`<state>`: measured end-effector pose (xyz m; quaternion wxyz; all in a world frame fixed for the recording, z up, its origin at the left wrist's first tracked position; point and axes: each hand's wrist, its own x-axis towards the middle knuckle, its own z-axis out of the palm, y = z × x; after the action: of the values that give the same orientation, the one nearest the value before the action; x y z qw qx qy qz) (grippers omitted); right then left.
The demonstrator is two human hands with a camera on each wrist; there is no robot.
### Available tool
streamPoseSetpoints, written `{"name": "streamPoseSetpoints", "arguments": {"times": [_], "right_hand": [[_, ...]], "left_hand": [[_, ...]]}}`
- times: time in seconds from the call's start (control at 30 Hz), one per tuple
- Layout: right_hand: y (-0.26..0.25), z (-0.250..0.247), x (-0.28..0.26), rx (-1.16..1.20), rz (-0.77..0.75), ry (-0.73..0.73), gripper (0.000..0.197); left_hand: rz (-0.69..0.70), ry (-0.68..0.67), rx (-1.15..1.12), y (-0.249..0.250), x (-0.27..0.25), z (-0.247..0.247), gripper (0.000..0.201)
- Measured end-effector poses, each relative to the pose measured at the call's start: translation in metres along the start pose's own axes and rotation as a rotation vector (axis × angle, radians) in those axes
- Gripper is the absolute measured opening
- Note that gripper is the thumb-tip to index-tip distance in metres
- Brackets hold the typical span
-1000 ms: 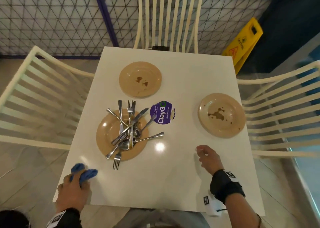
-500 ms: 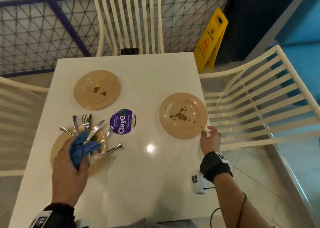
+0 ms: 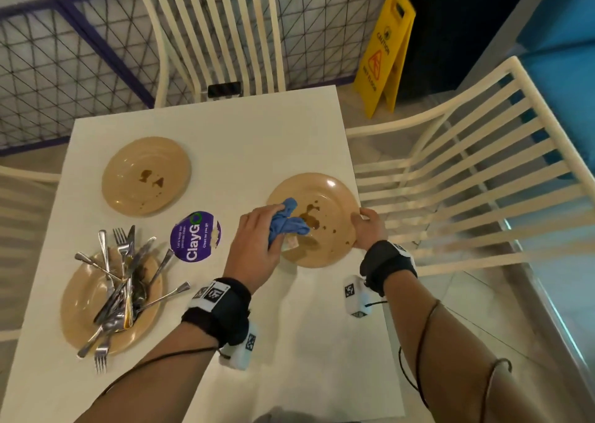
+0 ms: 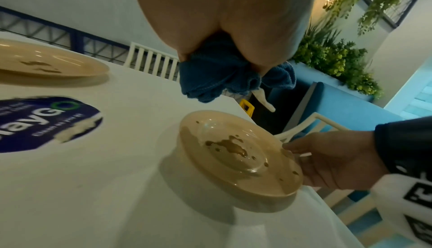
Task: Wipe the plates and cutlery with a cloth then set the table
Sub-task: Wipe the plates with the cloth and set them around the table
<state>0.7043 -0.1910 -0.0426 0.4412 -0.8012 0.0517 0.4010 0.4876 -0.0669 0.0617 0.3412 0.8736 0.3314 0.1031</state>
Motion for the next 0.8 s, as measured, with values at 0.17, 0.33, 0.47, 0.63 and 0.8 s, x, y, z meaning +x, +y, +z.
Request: {"name": "streamPoseSetpoints", "arguments": {"times": [0.17, 0.33, 0.47, 0.63, 0.8], "right_hand": [[-0.010, -0.007, -0.007, 0.053, 0.022, -0.155, 0.027], [-0.003, -0.005, -0.035, 0.343, 0.100, -0.306, 0.035], [0.009, -0.001, -0.046, 0.545, 0.148, -0.303, 0.039], [0.015, -0.013, -0.064, 0.733, 0.159, -0.358, 0.037], [0.018, -0.020, -0.094, 0.611, 0.052, -0.439, 0.050]], "left_hand": [[0.006, -0.097, 0.040, 0.018, 0.029, 0.031, 0.049], [0.038, -0.219, 0.107, 0.041, 0.042, 0.067, 0.057], [0.072, -0.366, 0.188, 0.051, 0.031, 0.099, 0.055], [0.149, -0.417, 0.386, 0.032, -0.001, 0.102, 0.057], [0.226, -0.352, 0.575, -0.013, -0.026, 0.051, 0.060]]}}
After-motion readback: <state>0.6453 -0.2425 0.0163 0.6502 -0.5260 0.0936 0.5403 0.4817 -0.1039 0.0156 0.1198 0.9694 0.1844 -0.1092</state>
